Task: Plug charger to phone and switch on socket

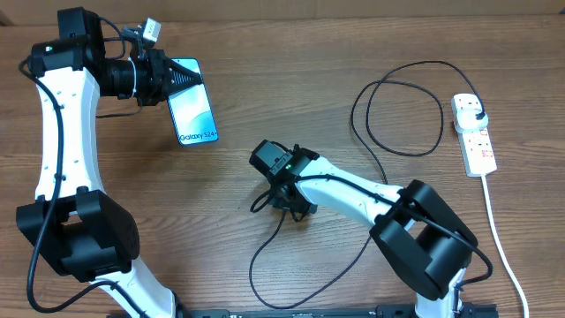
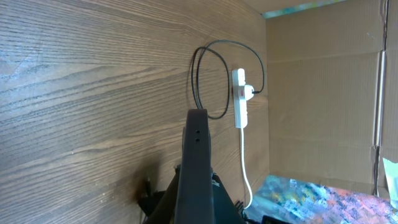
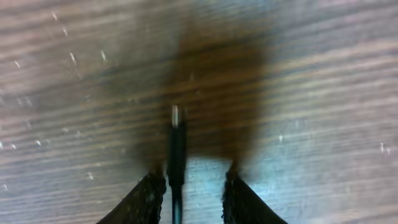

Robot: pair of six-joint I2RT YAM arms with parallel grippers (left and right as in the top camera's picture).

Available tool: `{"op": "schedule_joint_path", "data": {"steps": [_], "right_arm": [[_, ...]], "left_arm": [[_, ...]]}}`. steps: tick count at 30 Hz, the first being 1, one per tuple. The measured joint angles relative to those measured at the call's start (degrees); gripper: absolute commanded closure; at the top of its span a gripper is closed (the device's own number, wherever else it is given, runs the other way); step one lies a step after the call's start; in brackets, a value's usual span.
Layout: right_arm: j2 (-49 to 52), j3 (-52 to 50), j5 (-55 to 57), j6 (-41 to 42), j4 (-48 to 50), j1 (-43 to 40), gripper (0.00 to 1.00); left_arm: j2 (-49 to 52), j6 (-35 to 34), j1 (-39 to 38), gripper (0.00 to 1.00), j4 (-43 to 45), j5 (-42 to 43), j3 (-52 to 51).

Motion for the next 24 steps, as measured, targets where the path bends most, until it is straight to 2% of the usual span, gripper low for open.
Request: {"op": "schedule_joint_path", "data": {"steps": [8,15,24], "right_arm": [[0.0,0.1,-0.5,0.2,0.5,-1.6,0.73],[0.2,0.1,-0.7,0.4,1.1,-1.6,0.96],[0.2,0.1,-0.9,0.6,1.2,-1.6,0.96]], "left_arm": [[0.0,0.0,0.0,0.96,0.0,0.0,0.0],[0.0,0.0,0.0,0.96,0.0,0.0,0.0],[0.0,0.0,0.0,0.96,0.0,0.0,0.0]]}}
